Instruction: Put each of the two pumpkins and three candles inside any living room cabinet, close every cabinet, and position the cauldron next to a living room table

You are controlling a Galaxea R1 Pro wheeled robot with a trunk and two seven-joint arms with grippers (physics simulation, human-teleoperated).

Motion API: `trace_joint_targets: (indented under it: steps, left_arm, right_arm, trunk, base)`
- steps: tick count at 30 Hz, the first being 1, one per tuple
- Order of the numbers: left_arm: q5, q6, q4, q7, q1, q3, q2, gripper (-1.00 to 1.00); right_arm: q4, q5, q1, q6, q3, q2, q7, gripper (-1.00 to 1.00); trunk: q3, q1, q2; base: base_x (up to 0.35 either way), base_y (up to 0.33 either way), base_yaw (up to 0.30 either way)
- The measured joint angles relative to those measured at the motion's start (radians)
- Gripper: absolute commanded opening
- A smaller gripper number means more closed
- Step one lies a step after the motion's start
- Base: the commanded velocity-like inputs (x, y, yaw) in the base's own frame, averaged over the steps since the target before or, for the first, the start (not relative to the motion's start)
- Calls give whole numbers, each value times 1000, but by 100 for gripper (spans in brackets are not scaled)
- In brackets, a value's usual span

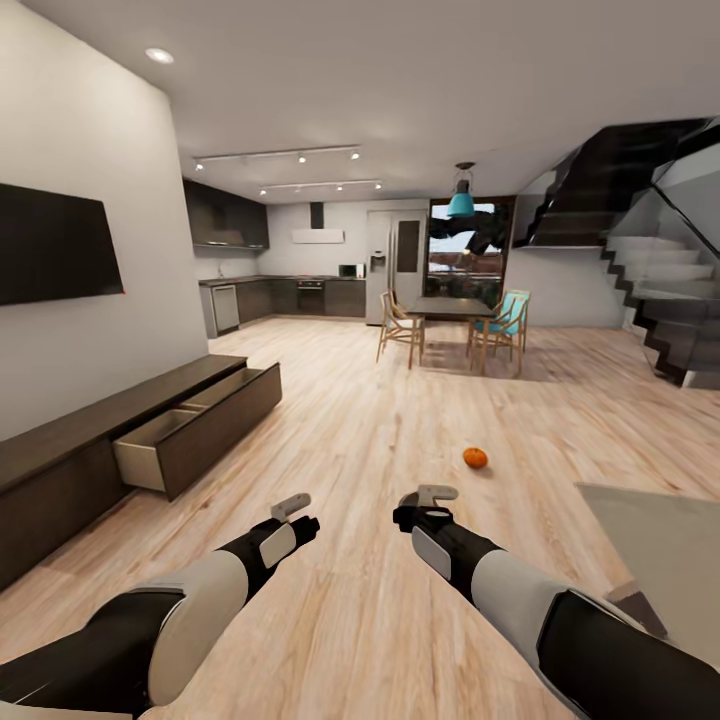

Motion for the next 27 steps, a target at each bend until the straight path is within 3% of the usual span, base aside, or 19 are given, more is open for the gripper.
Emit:
trace_joint_targets:
  steps: [9,21,27]
  left_arm:
    - [0,-2,0,0,0,0,0,100]
    - [0,-2,0,0,0,0,0,100]
    - [0,-2,0,0,0,0,0,100]
  right_arm:
    - [0,0,0,0,0,0,0,-100]
    - [0,0,0,0,0,0,0,-100]
    - [0,4,0,0,1,0,0,-100]
  trunk:
    - [0,0,0]
    - [0,0,0]
    - [0,0,0]
  base:
    - [244,119,0]
    - [278,11,0]
    - [115,0,0]
